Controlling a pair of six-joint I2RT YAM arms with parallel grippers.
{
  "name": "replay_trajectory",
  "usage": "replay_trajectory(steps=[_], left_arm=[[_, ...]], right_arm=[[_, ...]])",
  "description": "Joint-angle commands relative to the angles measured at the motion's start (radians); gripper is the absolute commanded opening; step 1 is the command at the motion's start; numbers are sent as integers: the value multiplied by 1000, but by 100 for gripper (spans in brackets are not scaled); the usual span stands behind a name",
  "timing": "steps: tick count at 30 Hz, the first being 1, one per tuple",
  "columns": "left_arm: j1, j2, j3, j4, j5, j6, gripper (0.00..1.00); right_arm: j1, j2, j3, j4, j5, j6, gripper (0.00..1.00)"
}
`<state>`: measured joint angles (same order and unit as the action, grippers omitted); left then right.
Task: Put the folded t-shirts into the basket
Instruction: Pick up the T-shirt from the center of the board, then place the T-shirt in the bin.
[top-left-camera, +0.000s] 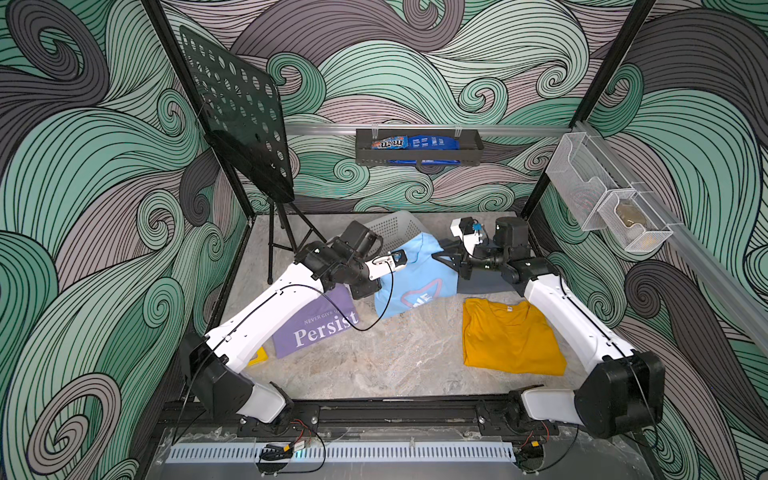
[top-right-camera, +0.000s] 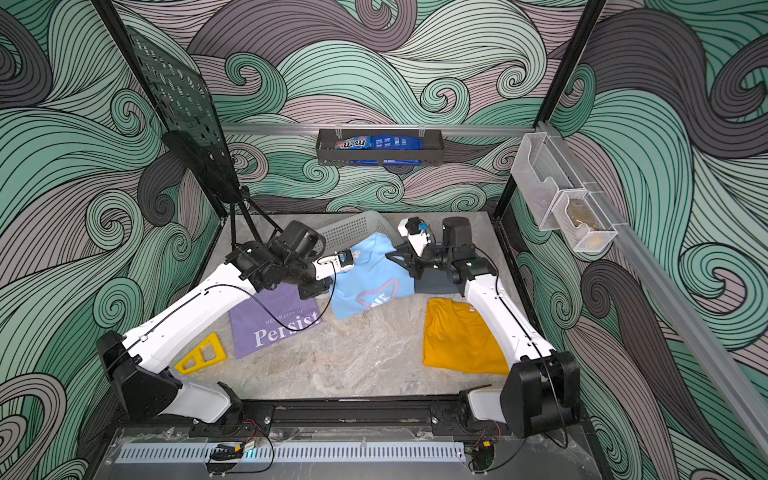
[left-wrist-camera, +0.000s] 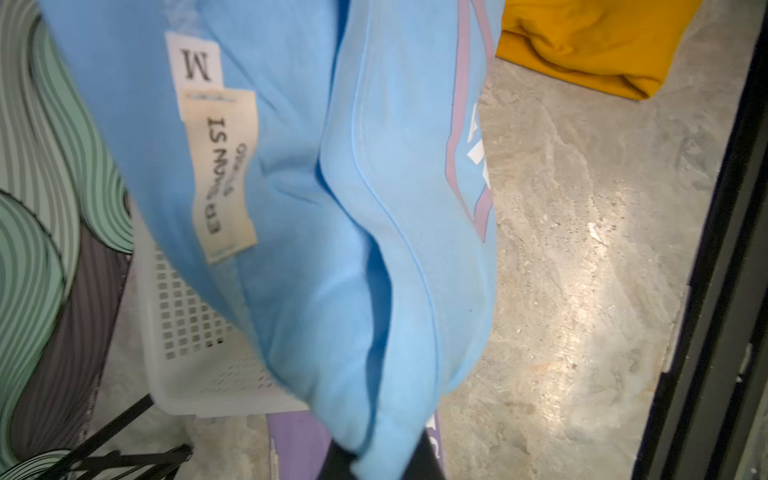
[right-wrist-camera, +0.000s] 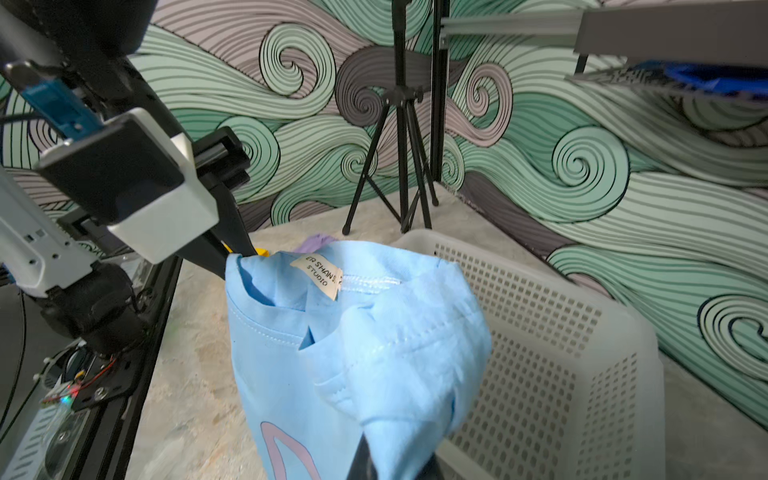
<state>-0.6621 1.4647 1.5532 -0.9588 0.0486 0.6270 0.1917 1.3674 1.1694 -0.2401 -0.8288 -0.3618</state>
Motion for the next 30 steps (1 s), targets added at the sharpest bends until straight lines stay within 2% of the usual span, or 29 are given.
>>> replay_trajectory(steps=[1,7,14,20,30], left_arm=[[44,31,87,-74,-68,56,0],[149,185,308,-121,-76,53,0],[233,376,449,-140,-70,20,0],[243,465,503,-201,-19,-8,0],[243,560,498,-269,91,-80,0]], right_arm=[[13,77,106,85,-6,108,0],[77,262,307,107,135,181,0],[89,525,533,64,153,234,0],[89,665,653,-40,157,223,0],[80,787,749,-206,209,160,0]])
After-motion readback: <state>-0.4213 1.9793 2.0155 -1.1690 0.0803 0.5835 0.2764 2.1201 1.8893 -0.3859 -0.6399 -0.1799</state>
